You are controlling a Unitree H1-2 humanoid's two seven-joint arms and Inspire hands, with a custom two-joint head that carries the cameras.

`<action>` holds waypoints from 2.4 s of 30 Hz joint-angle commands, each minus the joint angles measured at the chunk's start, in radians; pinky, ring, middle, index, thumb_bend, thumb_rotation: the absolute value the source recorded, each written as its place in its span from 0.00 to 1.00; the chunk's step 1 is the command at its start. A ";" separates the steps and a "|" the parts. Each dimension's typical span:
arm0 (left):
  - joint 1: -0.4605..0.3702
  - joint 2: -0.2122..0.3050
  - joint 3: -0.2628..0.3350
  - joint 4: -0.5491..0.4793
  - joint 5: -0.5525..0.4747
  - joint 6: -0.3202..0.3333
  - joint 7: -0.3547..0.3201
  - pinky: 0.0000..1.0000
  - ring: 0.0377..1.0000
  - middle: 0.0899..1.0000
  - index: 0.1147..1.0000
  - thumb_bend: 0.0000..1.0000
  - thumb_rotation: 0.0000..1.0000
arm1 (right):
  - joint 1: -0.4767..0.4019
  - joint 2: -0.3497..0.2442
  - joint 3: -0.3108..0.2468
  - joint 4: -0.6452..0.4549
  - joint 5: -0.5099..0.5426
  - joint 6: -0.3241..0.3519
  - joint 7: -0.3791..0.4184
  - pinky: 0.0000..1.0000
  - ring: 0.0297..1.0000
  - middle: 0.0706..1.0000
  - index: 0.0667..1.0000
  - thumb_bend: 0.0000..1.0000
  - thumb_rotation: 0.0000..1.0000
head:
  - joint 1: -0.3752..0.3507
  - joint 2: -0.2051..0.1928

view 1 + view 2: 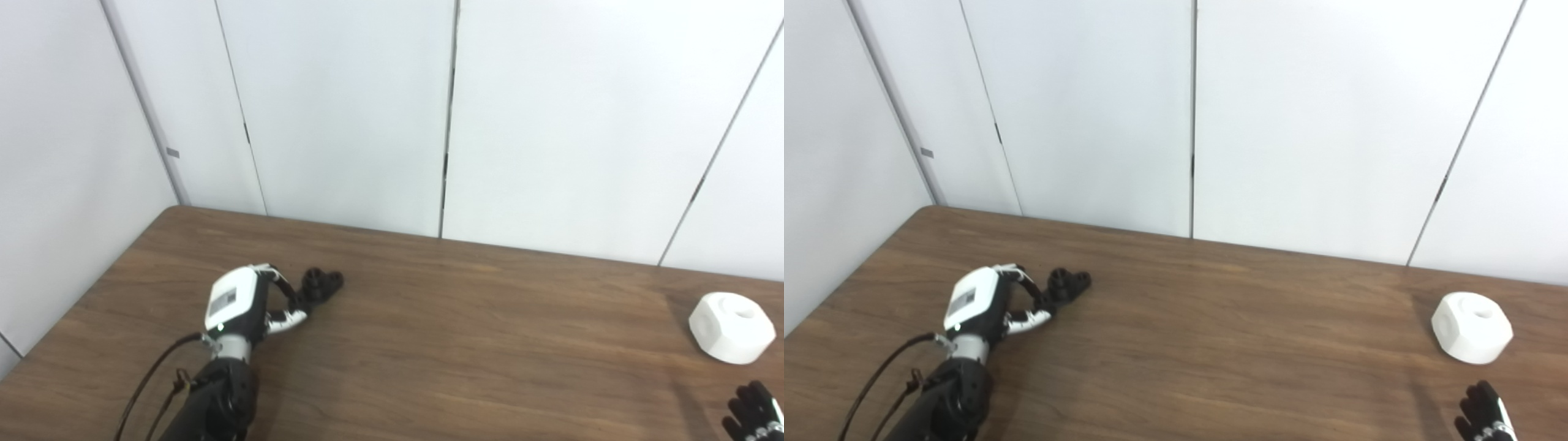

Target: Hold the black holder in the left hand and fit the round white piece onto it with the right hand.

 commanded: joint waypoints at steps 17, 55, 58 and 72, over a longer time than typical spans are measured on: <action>0.188 -0.051 -0.153 -0.300 -0.070 -0.135 -0.260 0.83 0.91 0.86 0.43 0.50 0.05 | 0.046 0.073 0.044 0.004 -0.034 0.037 -0.038 1.00 1.00 0.99 1.00 0.60 1.00 | -0.136 0.056; 0.290 -0.055 -0.252 -0.421 0.015 -0.256 -0.464 0.95 0.94 0.88 0.43 0.50 0.05 | 0.028 0.054 0.033 -0.192 -0.058 0.269 -0.097 1.00 1.00 0.97 0.97 0.65 1.00 | -0.236 0.338; 0.288 -0.058 -0.253 -0.419 0.051 -0.252 -0.465 0.94 0.93 0.87 0.43 0.50 0.05 | 0.024 0.061 0.018 -0.190 -0.033 0.276 -0.099 1.00 1.00 0.97 0.97 0.66 1.00 | -0.231 0.336; 0.289 -0.094 -0.252 -0.416 0.106 -0.230 -0.499 0.93 0.93 0.86 0.43 0.50 0.05 | -0.035 0.003 -0.053 -0.242 -0.046 0.305 -0.115 1.00 0.95 0.93 0.95 0.59 0.74 | -0.243 0.297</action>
